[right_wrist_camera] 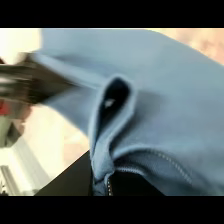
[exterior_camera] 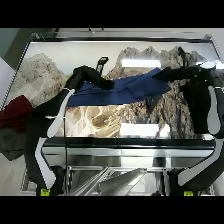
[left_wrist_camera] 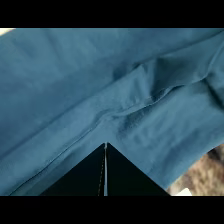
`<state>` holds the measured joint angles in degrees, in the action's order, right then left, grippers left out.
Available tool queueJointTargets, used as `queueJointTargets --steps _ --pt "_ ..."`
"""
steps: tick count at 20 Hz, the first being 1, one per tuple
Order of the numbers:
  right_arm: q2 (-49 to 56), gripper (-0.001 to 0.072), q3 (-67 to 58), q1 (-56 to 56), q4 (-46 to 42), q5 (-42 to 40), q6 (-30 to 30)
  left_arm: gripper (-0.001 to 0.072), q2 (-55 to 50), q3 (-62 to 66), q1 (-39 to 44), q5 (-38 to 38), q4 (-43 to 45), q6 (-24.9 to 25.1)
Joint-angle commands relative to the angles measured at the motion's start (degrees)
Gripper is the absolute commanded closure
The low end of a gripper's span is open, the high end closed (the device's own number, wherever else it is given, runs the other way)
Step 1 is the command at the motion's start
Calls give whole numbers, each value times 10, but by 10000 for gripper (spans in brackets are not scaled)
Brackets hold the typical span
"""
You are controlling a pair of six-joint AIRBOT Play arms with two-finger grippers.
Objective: Fold the shirts.
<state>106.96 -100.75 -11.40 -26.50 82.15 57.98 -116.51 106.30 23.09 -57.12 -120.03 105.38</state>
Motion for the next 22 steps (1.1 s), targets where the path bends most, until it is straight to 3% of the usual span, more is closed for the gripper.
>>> queueJointTargets --steps 1,4,8,12,18,22 --pt "-58 693 -11 9 2 41 17 688 -66 73 45 -5 -1 -8" --pt "-76 692 -11 11 2 43 24 689 -103 128 63 -29 -1 -10" --pt "-81 692 -11 16 2 61 36 688 -98 96 63 12 -2 -16" --pt "-81 692 -11 21 2 62 36 689 -78 123 44 -21 -63 -13" --pt "-81 692 -11 61 9 30 44 689 160 94 -101 -104 -77 -13" --pt "-80 692 -11 202 9 -133 43 689 333 6 -223 -108 -75 -12"
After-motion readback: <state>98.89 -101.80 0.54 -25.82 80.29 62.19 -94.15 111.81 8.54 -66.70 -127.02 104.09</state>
